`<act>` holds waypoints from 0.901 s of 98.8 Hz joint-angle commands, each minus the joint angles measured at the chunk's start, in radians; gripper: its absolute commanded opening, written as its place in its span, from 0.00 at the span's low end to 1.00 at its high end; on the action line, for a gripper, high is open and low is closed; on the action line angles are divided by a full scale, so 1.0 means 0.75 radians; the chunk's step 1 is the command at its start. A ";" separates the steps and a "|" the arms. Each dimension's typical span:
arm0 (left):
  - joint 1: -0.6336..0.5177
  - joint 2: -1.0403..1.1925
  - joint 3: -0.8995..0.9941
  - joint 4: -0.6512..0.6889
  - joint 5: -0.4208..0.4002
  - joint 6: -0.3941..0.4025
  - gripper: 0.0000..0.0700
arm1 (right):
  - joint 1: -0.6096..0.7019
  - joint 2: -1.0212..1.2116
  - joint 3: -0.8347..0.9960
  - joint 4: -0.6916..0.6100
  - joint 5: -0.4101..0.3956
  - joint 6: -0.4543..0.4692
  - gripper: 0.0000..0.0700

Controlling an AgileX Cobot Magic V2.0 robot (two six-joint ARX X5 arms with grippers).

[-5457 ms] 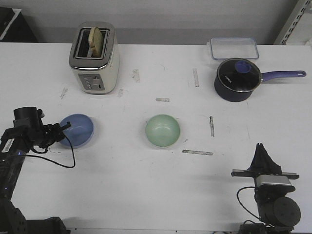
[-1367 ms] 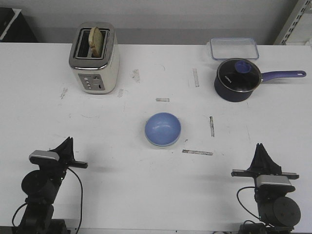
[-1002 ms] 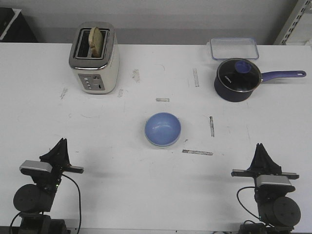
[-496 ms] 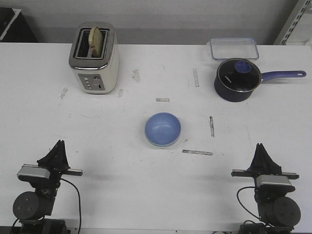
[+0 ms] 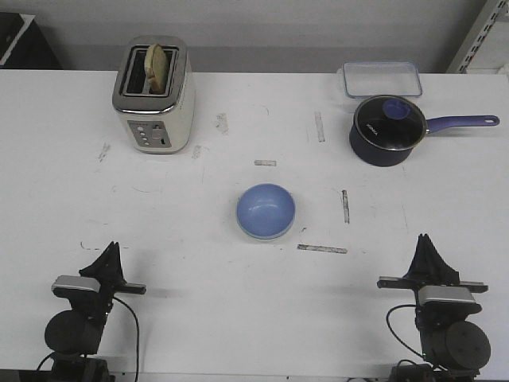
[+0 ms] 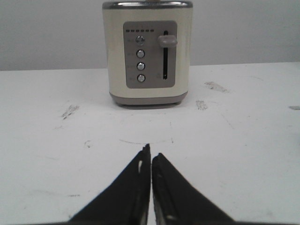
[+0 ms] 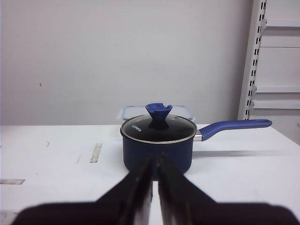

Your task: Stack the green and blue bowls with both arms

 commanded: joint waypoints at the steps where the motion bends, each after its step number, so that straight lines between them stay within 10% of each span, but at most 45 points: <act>1: 0.014 -0.015 -0.007 0.025 -0.008 0.002 0.00 | 0.001 -0.003 0.006 0.017 0.000 -0.006 0.02; 89: 0.045 -0.069 -0.031 -0.025 -0.008 0.002 0.00 | 0.001 -0.003 0.006 0.018 0.000 -0.006 0.02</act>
